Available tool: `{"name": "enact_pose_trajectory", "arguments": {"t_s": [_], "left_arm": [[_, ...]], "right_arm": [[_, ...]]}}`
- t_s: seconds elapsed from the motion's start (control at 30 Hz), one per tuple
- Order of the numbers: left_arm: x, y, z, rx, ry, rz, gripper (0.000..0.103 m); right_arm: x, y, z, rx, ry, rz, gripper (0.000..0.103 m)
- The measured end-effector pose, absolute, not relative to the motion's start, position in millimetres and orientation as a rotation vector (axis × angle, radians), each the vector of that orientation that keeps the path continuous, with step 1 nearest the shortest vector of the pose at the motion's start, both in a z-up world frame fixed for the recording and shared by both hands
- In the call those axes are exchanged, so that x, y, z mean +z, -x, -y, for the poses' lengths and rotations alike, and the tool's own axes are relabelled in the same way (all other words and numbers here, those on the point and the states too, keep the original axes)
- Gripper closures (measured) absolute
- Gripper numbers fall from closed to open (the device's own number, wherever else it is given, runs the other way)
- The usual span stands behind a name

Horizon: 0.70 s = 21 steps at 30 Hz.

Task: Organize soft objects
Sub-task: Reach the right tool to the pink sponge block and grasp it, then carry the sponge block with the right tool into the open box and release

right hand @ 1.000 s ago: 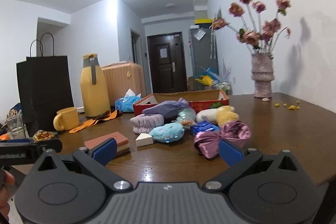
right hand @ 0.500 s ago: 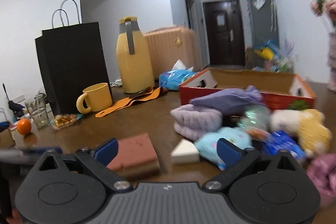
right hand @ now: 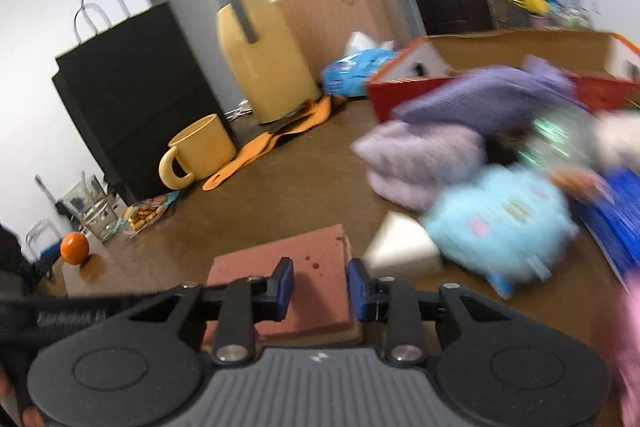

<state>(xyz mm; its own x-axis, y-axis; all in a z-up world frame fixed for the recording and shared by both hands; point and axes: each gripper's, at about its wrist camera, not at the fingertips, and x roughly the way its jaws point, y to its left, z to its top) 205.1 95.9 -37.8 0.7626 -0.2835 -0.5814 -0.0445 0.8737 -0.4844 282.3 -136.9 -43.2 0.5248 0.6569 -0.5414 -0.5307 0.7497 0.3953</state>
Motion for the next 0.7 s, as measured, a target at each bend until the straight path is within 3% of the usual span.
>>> {"name": "enact_pose_trajectory", "arguments": {"t_s": [0.2,0.57,0.7], "left_arm": [[-41.2,-205.2,-61.3,-0.281,0.45,-0.745,0.068],[-40.7,-205.0,-59.8,-0.259,0.45,-0.767,0.064],[-39.3,-204.2,-55.3,-0.304,0.434,-0.761,0.071]], "right_arm": [[-47.7,-232.3,191.0,0.582,-0.275,-0.714,0.076],[-58.7,-239.4,211.2,0.539,-0.406,-0.716,0.072],[-57.7,-242.0,209.8,0.546,-0.402,-0.714,0.08]]}}
